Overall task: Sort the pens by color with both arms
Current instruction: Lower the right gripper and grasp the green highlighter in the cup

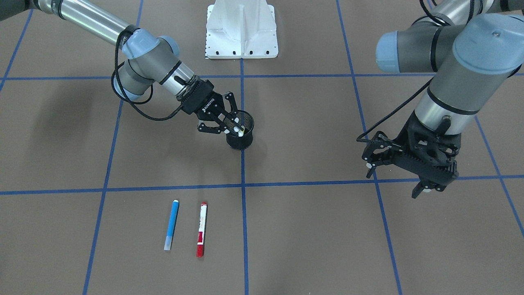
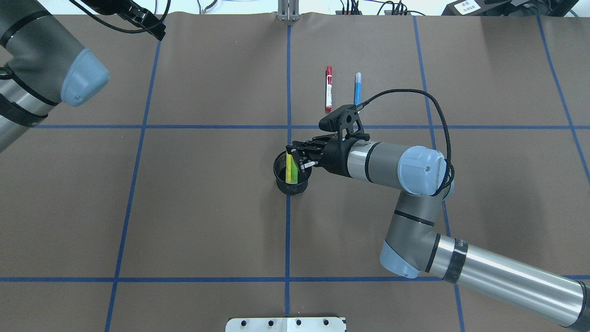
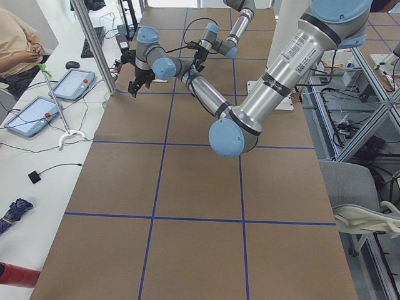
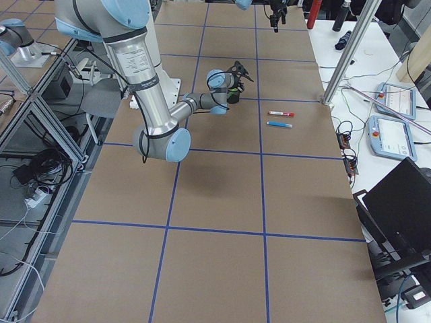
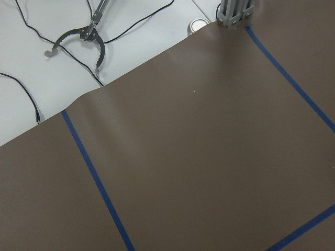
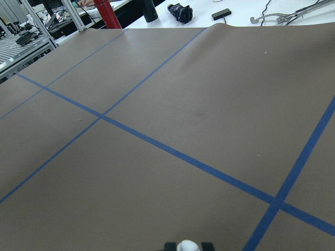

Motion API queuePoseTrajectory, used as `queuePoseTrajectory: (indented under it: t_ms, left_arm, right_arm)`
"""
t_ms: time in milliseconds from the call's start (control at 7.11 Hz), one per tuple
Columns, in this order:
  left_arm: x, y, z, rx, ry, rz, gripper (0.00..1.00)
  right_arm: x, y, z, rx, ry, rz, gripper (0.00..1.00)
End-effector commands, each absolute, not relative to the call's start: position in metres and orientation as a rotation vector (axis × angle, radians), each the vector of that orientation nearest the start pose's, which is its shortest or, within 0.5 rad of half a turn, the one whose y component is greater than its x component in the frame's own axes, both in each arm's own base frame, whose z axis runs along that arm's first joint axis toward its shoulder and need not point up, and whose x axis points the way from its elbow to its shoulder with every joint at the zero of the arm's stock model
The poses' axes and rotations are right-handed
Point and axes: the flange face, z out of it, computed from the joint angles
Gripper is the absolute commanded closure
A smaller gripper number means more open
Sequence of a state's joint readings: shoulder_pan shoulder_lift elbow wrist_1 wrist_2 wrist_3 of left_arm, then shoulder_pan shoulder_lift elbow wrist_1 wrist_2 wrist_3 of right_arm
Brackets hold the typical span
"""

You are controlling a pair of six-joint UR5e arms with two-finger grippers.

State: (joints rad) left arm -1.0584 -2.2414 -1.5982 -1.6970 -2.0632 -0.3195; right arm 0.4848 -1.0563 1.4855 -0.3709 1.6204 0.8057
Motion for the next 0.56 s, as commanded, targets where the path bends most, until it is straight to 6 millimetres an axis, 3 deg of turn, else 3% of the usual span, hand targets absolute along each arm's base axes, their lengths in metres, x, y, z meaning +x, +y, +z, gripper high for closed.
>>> queuePoseTrajectory:
  t_ms: [0,422]
  left_arm:
    - [0.268,-0.648,0.227,0.551,0.761,0.370,0.00]
    - [0.268,-0.647,0.225,0.554,0.764,0.370,0.00]
  right_arm:
    - [-0.513,-0.417,0.248,0.944,-1.374,-0.248,1.00]
    - [-0.483,-0.421,0.218,1.049,-1.349,-0.123,1.00]
